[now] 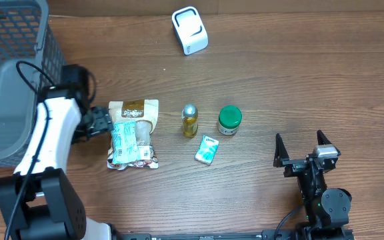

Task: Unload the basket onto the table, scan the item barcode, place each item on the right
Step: 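Lower the snack bag onto the table left of the bottle, then open the left gripper and withdraw it over the basket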

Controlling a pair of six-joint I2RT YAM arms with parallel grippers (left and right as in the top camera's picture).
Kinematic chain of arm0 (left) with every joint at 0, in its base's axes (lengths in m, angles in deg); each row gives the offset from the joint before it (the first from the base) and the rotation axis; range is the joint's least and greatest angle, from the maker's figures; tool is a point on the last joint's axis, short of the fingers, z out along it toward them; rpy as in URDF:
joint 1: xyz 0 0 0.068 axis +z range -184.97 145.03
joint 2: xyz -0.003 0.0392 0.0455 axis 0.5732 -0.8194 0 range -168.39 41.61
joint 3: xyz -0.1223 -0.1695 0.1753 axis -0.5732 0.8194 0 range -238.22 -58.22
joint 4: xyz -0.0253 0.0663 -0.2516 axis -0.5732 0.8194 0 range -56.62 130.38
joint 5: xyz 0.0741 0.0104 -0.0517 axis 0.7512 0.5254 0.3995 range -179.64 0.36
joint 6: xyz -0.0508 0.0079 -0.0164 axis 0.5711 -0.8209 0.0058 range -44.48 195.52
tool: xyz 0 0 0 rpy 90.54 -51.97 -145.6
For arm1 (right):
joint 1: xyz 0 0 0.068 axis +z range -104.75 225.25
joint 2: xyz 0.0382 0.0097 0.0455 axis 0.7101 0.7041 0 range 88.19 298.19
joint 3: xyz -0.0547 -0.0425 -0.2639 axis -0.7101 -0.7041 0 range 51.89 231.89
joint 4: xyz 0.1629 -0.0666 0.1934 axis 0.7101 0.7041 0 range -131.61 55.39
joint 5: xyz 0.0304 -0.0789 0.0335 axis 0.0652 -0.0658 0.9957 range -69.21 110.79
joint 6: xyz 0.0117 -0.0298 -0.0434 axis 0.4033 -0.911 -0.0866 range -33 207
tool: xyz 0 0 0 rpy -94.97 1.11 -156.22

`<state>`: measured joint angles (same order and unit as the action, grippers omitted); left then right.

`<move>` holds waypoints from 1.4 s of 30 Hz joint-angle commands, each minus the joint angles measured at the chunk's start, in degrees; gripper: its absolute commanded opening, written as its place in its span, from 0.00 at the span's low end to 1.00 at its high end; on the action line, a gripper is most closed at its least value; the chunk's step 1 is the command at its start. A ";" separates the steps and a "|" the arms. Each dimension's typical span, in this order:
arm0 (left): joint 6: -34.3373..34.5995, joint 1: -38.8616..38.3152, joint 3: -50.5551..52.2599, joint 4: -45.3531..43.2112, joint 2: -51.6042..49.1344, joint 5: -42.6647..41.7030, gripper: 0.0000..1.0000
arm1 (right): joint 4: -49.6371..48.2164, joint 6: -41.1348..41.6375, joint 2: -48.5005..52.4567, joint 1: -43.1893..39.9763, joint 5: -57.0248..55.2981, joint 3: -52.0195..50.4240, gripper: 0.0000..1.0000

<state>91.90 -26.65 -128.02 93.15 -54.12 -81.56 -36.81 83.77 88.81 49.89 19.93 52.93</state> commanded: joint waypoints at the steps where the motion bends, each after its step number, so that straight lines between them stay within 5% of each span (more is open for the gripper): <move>1: -1.81 3.06 -0.17 -0.24 0.90 -3.48 0.76 | -0.13 -0.26 -0.35 0.15 -0.57 -0.55 1.00; 5: -1.81 3.02 3.48 -2.23 0.87 -3.37 0.59 | -0.13 -0.26 -0.35 0.15 -0.57 -0.55 1.00; 14: -2.51 0.50 15.02 -12.44 0.87 -6.69 0.57 | -0.13 -0.26 -0.35 0.15 -0.57 -0.55 1.00; 24: -2.71 -5.81 15.41 -14.16 0.87 -14.32 0.60 | -0.13 -0.26 -0.35 0.15 -0.57 -0.55 1.00; 34: -4.70 -5.99 7.74 -12.94 0.94 -7.21 0.60 | -0.13 -0.26 -0.35 0.15 -0.57 -0.55 1.00; 42: -4.83 -5.99 -8.61 -2.14 0.98 -4.44 0.59 | -0.13 -0.26 -0.35 0.15 -0.57 -0.55 1.00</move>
<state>88.54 -32.97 -129.47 89.17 -53.88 -88.56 -36.81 83.77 88.83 49.89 19.91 52.93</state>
